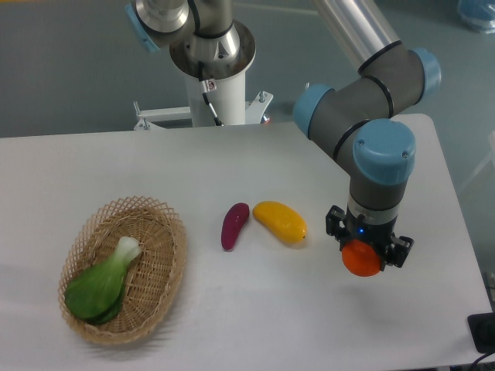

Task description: Place the orange in the basket

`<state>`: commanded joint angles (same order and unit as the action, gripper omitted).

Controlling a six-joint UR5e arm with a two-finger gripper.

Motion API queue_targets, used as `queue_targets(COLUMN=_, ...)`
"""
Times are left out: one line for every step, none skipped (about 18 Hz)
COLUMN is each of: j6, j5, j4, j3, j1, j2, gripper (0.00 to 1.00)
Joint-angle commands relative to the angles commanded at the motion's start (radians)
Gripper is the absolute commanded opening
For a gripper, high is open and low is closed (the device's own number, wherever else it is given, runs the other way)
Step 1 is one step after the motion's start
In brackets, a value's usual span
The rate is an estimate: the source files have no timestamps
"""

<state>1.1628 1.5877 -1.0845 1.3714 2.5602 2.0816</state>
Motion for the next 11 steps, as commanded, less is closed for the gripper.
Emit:
queue_targets(j6=0.0, j5=0.0, j4=0.002, j3=0.0, j1=0.0, j2=0.0, gripper=0.45)
queue_targets(j6=0.0, j5=-0.002, j4=0.002, j3=-0.002, j1=0.0, j2=0.0, gripper=0.45)
queue_targets(j6=0.0, j5=-0.002, j4=0.002, j3=-0.003, j1=0.0, j2=0.0, gripper=0.46)
queue_targets(j6=0.005, j5=-0.002, j4=0.0, j3=-0.011, j1=0.0, j2=0.0, gripper=0.46)
queue_targets(j6=0.009, j5=-0.003, j4=-0.008, j3=-0.015, j1=0.003, j2=0.0, gripper=0.47)
queue_targets(j6=0.009, j5=-0.003, j4=-0.011, j3=-0.02, j1=0.003, j2=0.0, gripper=0.47)
queue_targets(j6=0.006, j5=-0.003, j4=-0.009, j3=-0.02, j1=0.0, j2=0.002, gripper=0.47)
queue_targets(j6=0.002, j5=-0.003, j4=-0.009, j3=-0.02, j1=-0.002, j2=0.002, gripper=0.47)
queue_targets(j6=-0.005, j5=-0.006, j4=-0.011, j3=-0.02, j1=-0.003, j2=0.002, gripper=0.47)
queue_targets(j6=-0.011, j5=-0.009, j4=-0.011, j3=-0.018, j1=-0.005, j2=0.0, gripper=0.47)
queue_targets(j6=-0.023, j5=-0.009, j4=-0.011, j3=-0.018, j1=-0.008, j2=0.0, gripper=0.47)
